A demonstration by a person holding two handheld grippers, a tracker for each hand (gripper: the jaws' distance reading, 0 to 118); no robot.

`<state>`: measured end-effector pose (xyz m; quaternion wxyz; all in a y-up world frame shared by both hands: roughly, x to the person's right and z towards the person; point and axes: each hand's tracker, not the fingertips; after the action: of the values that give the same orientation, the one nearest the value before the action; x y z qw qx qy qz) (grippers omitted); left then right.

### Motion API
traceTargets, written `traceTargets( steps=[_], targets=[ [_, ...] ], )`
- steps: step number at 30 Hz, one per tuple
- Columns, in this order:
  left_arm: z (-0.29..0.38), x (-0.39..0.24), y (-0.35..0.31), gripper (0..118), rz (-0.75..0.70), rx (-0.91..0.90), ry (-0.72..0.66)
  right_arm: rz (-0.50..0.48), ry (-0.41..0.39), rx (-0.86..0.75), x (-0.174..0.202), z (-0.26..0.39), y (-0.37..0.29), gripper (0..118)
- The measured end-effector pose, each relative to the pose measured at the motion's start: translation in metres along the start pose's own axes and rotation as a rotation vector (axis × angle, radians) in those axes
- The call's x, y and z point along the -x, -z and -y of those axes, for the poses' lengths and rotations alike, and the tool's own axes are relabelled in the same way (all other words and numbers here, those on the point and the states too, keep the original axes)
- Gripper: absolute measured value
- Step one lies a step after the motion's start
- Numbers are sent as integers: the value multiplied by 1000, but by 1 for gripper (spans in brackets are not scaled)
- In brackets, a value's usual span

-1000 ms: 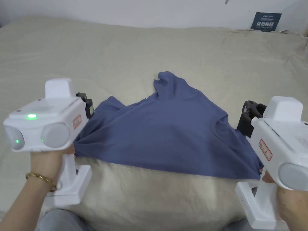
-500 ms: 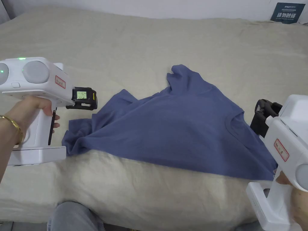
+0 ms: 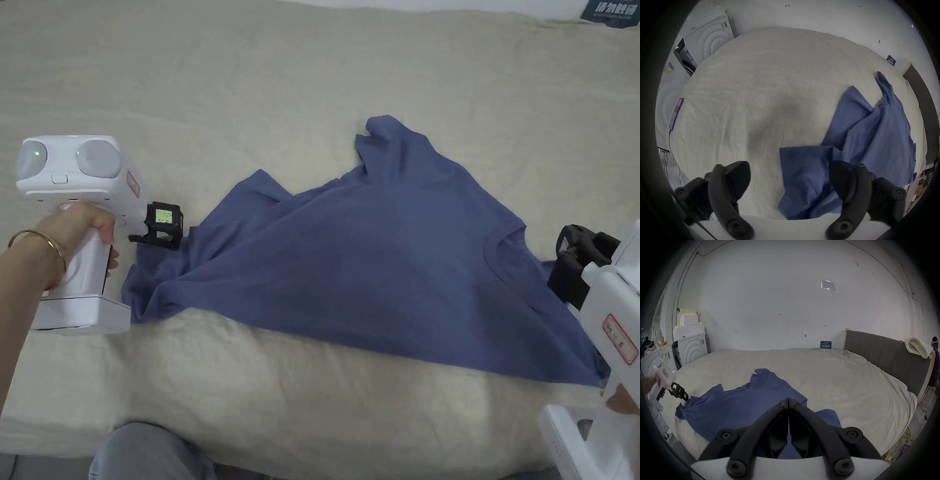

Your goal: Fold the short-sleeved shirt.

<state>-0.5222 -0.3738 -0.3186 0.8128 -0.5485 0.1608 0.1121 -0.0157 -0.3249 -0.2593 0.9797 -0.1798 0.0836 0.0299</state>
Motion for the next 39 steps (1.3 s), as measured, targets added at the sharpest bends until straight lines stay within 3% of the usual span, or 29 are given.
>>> traceTargets(
  steps=[3,5,8,12,18,22,29,39],
  targets=[
    [-5,1,11,70,-3,30,3,6,0,13,0,1,4,0],
    [-6,2,17,44,14,50,1,7,-9,20,2,2,7,0],
    [-3,2,24,31,15,56,-15,3,-24,27,3,3,9,0],
    [0,0,25,1,38,39,-18,1,-34,32,5,4,8,0],
    [7,2,10,0,38,-25,-31,0,-38,35,5,3,6,0],
    [22,8,-22,0,41,-223,-48,-8,-36,30,4,-1,4,0],
    [57,5,-75,0,-90,-579,-8,-12,-19,2,-1,-12,1,0],
    [87,-11,-93,0,-87,-731,-23,-37,23,-13,-9,-31,8,0]
  ],
)
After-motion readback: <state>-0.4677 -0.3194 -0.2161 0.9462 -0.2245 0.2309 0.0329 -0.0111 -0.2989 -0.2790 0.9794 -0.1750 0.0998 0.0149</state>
